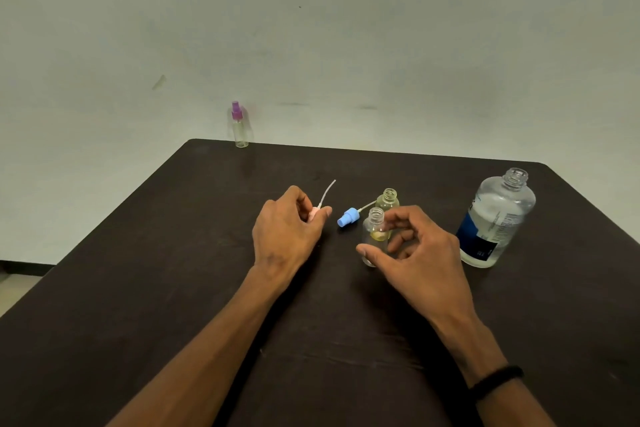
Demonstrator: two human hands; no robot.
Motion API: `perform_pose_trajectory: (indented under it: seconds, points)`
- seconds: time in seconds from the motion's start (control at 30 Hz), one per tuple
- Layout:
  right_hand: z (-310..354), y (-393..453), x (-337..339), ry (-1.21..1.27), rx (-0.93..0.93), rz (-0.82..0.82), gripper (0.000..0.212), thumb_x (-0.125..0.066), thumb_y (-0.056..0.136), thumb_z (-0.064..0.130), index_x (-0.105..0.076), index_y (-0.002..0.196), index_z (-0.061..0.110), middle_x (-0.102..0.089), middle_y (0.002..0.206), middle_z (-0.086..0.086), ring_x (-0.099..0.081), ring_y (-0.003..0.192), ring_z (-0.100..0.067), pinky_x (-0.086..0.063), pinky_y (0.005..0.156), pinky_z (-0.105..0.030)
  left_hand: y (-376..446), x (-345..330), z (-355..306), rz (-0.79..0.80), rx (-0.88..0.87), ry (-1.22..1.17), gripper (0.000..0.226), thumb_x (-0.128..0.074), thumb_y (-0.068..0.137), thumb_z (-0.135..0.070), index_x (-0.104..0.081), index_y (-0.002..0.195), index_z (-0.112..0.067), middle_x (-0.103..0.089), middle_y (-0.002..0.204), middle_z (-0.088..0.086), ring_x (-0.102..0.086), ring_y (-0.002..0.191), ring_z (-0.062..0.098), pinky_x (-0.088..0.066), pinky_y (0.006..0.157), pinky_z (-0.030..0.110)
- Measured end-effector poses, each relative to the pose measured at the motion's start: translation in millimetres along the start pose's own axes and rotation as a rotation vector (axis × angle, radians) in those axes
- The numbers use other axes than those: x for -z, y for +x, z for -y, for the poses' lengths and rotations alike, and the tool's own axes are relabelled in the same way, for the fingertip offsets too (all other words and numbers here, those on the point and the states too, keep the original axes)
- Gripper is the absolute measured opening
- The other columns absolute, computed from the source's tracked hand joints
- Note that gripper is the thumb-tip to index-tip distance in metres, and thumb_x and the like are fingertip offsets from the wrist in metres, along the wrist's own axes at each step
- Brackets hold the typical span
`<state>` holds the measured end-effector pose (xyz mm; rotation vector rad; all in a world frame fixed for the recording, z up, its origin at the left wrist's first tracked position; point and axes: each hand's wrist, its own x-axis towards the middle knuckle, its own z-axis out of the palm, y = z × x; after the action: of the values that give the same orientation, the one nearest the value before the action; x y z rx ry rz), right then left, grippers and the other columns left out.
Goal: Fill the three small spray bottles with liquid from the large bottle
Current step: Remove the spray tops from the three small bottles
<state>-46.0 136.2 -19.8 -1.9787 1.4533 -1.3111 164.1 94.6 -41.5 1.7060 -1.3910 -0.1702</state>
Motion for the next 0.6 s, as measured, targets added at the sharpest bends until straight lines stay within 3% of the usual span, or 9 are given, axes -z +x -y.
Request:
perform_pose_trajectory:
  seconds: [0.17,0.33,0.43,0.6]
  points:
    - [-5,0,-6,-0.014,-0.024,-0.04,0.058,-0.098,0.071,0.029,-0.068,0.12,0.025,-0.07,0.098,0.012,-0.068,0.076,-0.005,-0.06,0.071,-0.017,7,-8,-6,0.019,-0.037,0.053,0.035,-0.076,0.085,-0.059,-0.059,0.087,-0.029,-0.065,0.076,-0.013,-0.059,0.085,0.012,-0.041,0.063,0.029]
    - [-7,2,-8,-0.029,-0.024,-0.068,0.062,-0.097,0.074,0.025,-0.067,0.128,0.021,-0.071,0.103,0.007,-0.068,0.08,-0.001,-0.059,0.074,-0.013,9,-11,-1,0.035,-0.052,0.066,0.035,-0.075,0.085,-0.061,-0.06,0.088,-0.029,-0.066,0.077,-0.013,-0.059,0.086,0.011,-0.054,0.068,0.035]
    - [-6,2,-10,-0.037,-0.031,-0.096,0.063,-0.096,0.075,0.027,-0.066,0.13,0.023,-0.07,0.104,0.011,-0.067,0.083,0.002,-0.06,0.074,-0.015,9,-11,-1,0.027,-0.043,0.045,0.033,-0.075,0.086,-0.06,-0.061,0.089,-0.03,-0.065,0.077,-0.014,-0.059,0.087,0.01,-0.053,0.067,0.032]
    - [-5,2,-12,-0.048,-0.062,-0.108,0.067,-0.096,0.074,0.029,-0.065,0.132,0.021,-0.07,0.106,0.01,-0.068,0.079,0.0,-0.056,0.069,-0.009,11,-11,3,0.005,-0.017,-0.032,0.029,-0.071,0.092,-0.057,-0.062,0.089,-0.03,-0.063,0.076,-0.015,-0.064,0.086,0.012,-0.058,0.071,0.035]
